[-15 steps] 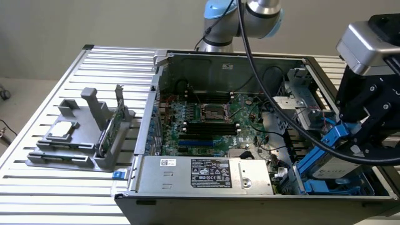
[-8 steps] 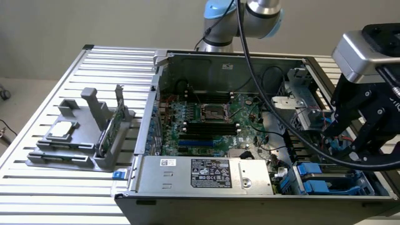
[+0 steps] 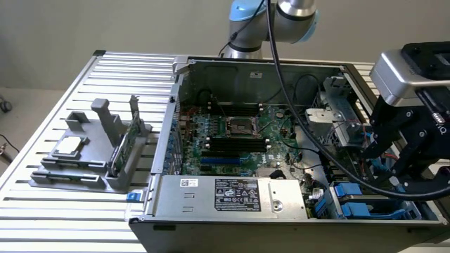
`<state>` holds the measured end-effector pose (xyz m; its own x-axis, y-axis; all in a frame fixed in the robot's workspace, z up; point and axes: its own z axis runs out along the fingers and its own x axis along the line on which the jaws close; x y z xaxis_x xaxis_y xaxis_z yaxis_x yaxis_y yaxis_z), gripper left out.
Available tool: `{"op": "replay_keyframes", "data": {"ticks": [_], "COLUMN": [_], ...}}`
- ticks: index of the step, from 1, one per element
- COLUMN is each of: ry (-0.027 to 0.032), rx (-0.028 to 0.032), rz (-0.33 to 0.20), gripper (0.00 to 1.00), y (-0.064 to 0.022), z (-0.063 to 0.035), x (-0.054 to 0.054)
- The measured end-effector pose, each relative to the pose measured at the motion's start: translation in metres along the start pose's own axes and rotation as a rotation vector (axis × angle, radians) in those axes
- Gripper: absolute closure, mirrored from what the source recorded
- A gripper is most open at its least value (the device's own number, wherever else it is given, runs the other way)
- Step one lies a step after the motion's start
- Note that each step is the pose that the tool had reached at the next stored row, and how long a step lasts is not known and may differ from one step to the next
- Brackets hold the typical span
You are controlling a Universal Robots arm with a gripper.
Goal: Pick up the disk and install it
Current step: 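Insert the disk into the insertion slot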
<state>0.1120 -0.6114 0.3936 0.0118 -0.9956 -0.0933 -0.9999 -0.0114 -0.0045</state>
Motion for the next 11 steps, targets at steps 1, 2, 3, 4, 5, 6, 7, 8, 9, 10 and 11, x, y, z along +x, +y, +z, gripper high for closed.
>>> {"op": "replay_keyframes", "data": {"ticks": [1, 2, 3, 4, 5, 6, 7, 8, 9, 10, 11], "ry": [0.0001, 0.0002, -0.0001, -0.0001, -0.0001, -0.0002, -0.0003, -0.0003, -0.0004, -0.0004, -0.0004], "rx": [0.0000, 0.0000, 0.0000, -0.0001, 0.0000, 0.0000, 0.0000, 0.0000, 0.0000, 0.0000, 0.0000], "rz": [0.000, 0.000, 0.000, 0.000, 0.000, 0.000, 0.000, 0.000, 0.000, 0.000, 0.000], "gripper": [0.53, 0.53, 0.53, 0.53, 0.53, 0.53, 0.53, 0.53, 0.53, 0.53, 0.53], "y": [-0.0027, -0.0057, -0.0081, -0.0093, -0.0094, -0.0094, -0.0094, -0.0094, -0.0094, -0.0094, -0.0094], "z": [0.0006, 0.0010, 0.0015, 0.0015, 0.0016, 0.0015, 0.0015, 0.0015, 0.0015, 0.0015, 0.0015], "x": [0.0001, 0.0002, 0.0002, 0.0002, 0.0002, 0.0002, 0.0002, 0.0002, 0.0003, 0.0003, 0.0002]}}
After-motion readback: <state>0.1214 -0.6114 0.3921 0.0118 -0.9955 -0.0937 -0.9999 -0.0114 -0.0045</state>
